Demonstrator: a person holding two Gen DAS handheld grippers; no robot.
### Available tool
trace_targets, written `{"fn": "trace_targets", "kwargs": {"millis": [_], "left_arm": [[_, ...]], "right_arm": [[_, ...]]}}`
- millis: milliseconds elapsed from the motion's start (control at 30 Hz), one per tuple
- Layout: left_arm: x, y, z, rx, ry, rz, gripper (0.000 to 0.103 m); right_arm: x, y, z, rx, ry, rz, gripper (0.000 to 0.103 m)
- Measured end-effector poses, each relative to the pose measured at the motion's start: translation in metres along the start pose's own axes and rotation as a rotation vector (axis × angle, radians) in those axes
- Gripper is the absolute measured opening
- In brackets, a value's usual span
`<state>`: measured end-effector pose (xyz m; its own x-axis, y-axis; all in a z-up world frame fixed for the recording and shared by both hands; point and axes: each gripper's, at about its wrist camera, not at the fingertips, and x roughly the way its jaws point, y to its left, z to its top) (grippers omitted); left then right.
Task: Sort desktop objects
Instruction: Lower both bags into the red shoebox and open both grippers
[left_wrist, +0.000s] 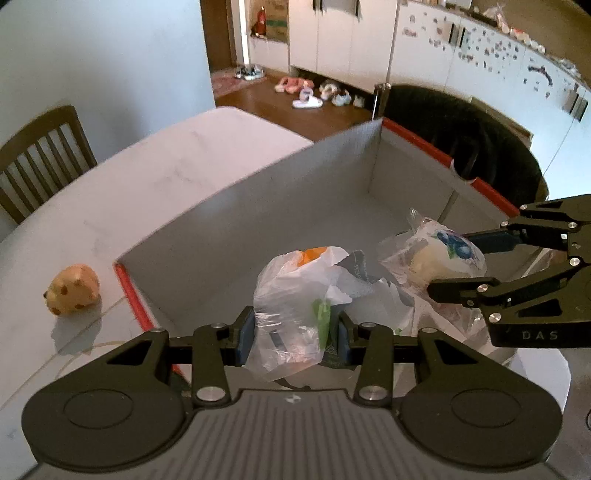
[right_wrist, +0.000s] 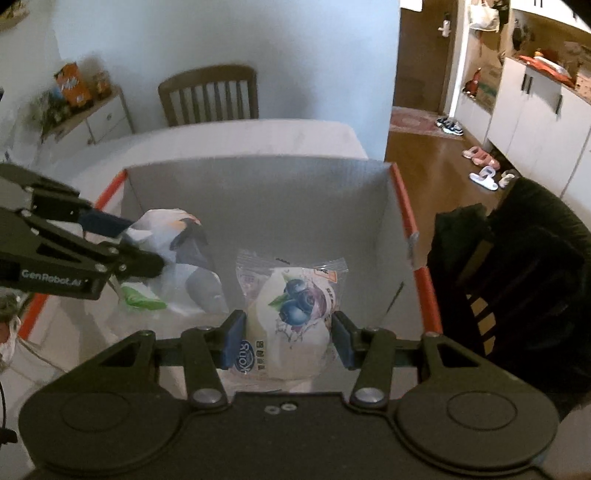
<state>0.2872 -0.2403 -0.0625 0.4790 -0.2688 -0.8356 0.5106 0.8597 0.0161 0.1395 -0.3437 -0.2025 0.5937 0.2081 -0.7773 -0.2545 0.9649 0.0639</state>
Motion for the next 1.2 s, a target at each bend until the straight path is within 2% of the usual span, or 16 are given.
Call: {"fn": "trace_targets", "kwargs": {"millis": [300, 600, 667, 733, 900, 1200], "left_arm": [[0.025, -0.008, 0.002, 0.068, 0.078, 0.009, 0.043], [0.035, -0.011, -0.001, 0.070, 0.130, -0.013, 0.048], [0.036, -0.011, -0.001, 0.074, 0.136, -0.015, 0.050], [0.036, -0.008, -0.002, 0.073, 0.142, -0.019, 0.059], [0.032, -0.007, -0.002, 0.069, 0.138, -0.032, 0.071], [0.015, -0.004, 0.000, 0.017, 0.076, -0.056, 0.071]], "right_arm": [[0.020, 0.000, 0.006, -0.046, 0.068, 0.017, 0.050], [0.033, -0.001, 0.007, -0.068, 0.122, 0.021, 0.050], [0.036, -0.002, 0.007, -0.066, 0.132, 0.023, 0.051], [0.038, -0.002, 0.007, -0.067, 0.141, 0.025, 0.051], [0.040, -0.003, 0.005, -0.076, 0.153, 0.028, 0.054], [0.026, -0.005, 0.006, -0.060, 0.127, 0.062, 0.064]]}}
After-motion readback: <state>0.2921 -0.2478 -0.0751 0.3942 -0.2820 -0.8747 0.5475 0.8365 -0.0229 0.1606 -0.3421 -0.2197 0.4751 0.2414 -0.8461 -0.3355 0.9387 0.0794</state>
